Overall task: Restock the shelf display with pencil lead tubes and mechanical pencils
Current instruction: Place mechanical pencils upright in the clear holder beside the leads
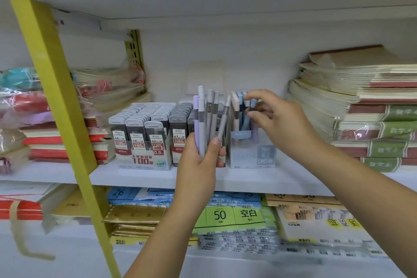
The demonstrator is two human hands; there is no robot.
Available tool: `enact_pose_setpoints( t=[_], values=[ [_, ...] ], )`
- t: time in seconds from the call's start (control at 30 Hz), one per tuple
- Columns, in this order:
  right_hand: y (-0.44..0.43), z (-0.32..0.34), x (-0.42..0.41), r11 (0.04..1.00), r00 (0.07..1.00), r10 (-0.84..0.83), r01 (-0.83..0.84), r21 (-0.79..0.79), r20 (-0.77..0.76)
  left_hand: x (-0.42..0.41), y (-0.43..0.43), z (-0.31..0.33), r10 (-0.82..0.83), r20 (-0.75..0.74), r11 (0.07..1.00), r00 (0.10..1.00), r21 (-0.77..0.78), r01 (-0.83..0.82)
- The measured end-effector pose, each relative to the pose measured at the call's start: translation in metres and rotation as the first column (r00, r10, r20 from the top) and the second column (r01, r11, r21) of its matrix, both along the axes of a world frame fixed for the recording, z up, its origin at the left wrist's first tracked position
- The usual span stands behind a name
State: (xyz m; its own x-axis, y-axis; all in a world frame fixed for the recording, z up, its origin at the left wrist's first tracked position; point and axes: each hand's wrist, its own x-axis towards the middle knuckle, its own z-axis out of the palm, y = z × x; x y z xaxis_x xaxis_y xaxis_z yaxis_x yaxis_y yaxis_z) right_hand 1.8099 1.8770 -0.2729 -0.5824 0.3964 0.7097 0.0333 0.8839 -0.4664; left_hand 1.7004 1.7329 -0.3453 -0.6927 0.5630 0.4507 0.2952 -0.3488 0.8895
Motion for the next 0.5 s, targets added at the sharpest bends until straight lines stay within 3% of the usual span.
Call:
enact_pose_setpoints(
  t=[0.1,0.17,0.23,0.3,0.5],
  values=[
    [0.004,0.001,-0.005,1.0,0.999,0.0,-0.001,0.026,0.034,0.0,0.0,-0.002,-0.013,0.003,1.0,1.0,-0.004,0.013],
    [0.005,0.001,-0.011,0.982,0.994,-0.104,0.096,0.165,0.04,-0.001,-0.001,-0.003,-0.018,0.02,1.0,1.0,-0.008,0.018],
    [0.006,0.003,-0.017,0.907,0.967,-0.254,0.235,0.349,0.008,-0.002,-0.001,-0.002,-0.025,0.041,1.0,0.999,-0.013,0.025],
    [0.007,0.005,-0.022,0.837,0.931,-0.365,0.33,0.436,-0.003,-0.003,0.0,-0.002,-0.04,0.061,0.999,0.997,-0.008,0.04],
    [0.004,0.0,-0.026,0.816,0.877,-0.467,0.379,0.436,0.113,-0.002,-0.002,-0.002,-0.073,0.105,0.997,0.992,0.009,0.072]
  ],
)
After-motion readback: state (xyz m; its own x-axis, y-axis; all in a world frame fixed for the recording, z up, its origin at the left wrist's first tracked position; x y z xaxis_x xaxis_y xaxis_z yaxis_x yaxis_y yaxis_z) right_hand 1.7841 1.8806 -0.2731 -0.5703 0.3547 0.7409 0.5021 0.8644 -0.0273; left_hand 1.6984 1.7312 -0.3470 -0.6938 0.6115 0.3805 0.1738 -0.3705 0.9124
